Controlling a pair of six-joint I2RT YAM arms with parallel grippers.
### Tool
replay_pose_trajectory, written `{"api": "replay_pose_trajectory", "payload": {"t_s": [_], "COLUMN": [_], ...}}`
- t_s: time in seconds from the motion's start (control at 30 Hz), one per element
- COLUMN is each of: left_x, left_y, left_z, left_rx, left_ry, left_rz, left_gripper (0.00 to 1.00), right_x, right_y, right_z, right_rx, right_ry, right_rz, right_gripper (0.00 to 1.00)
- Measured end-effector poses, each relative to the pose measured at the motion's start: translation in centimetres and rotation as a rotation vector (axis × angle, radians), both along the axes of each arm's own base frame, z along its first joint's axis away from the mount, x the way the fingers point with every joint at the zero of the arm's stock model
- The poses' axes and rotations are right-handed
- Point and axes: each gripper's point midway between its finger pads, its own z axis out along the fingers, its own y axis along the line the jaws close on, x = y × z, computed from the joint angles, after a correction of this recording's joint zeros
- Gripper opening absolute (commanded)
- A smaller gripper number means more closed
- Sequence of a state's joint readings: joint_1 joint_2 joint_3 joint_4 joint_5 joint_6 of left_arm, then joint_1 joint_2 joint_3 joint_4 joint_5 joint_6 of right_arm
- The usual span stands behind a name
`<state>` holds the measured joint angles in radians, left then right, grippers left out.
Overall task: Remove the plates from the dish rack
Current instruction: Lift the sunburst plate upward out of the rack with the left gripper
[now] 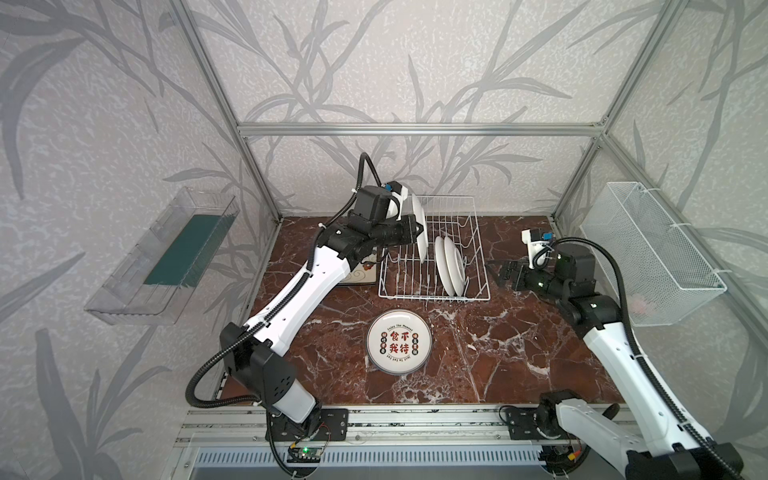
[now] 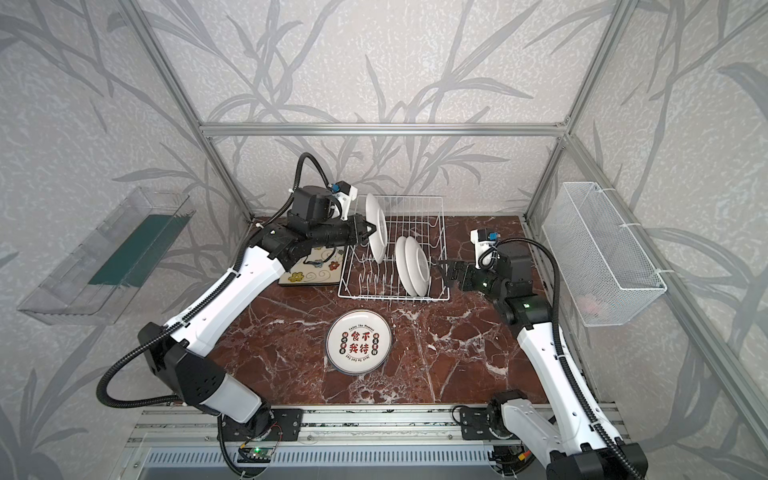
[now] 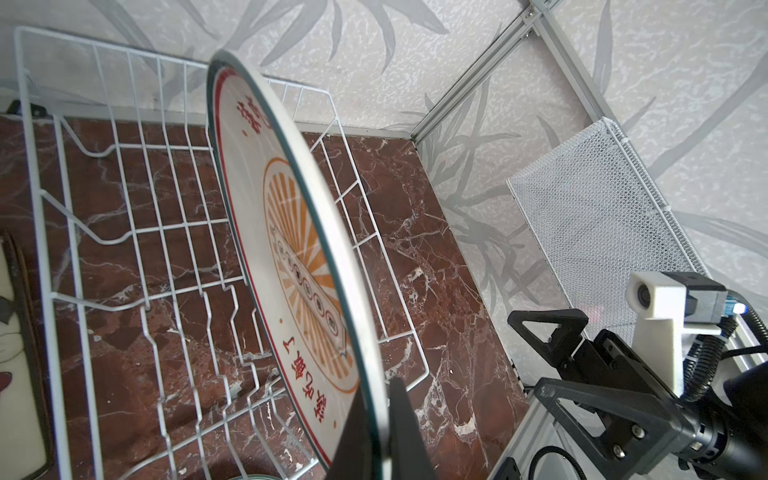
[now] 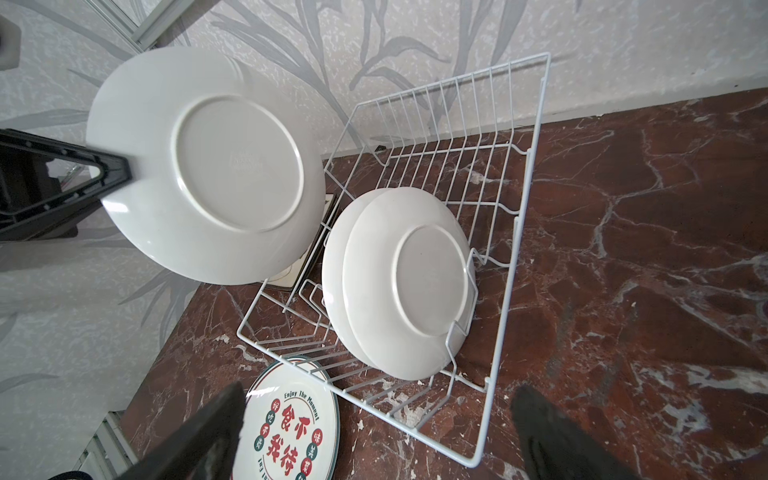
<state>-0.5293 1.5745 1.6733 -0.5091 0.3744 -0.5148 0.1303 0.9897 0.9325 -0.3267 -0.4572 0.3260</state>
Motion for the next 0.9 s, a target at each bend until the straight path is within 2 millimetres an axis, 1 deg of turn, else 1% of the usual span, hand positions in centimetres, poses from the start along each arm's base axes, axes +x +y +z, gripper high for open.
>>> {"api": "replay_pose_trajectory", "payload": {"t_s": [0.17, 0.3, 0.4, 0.6, 0.73, 0.83, 0.9], "left_x": [-0.5, -1.8, -2.6, -4.0, -4.8, -5.5, -5.8], "left_y": [0.3, 0.7, 1.2, 2.2, 2.0, 1.5, 1.2], "left_z": [1.2, 1.6, 1.6, 0.2, -0.9, -2.0, -2.8], "left_rx": [0.046, 0.117, 0.192, 0.372, 0.484, 0.568, 0.613], "left_ry": [-0.113, -0.225, -0.316, -0.475, -0.578, -0.656, -0.7], "left_rz": [-0.051, -0.119, -0.153, -0.224, -0.296, -0.361, -0.4], "left_gripper": [0.0, 0.0, 0.0, 0.0, 0.0, 0.0, 0.0], "right_x": [0.2, 0.2, 0.3, 1.0, 1.9, 2.3, 2.6], "right_y": [0.4, 0.7, 0.8, 1.2, 1.7, 2.5, 3.4], "right_z": [0.3, 0.6, 1.2, 3.5, 4.9, 5.4, 5.7], "right_rx": [0.042, 0.091, 0.13, 0.207, 0.246, 0.26, 0.269], "right_ry": [0.007, 0.031, 0.036, 0.032, 0.031, 0.038, 0.045], "right_rz": [0.005, 0.0, -0.007, -0.017, -0.011, 0.006, 0.029], "right_gripper": [0.99, 0.99, 0.99, 0.99, 0.98, 0.97, 0.96]}}
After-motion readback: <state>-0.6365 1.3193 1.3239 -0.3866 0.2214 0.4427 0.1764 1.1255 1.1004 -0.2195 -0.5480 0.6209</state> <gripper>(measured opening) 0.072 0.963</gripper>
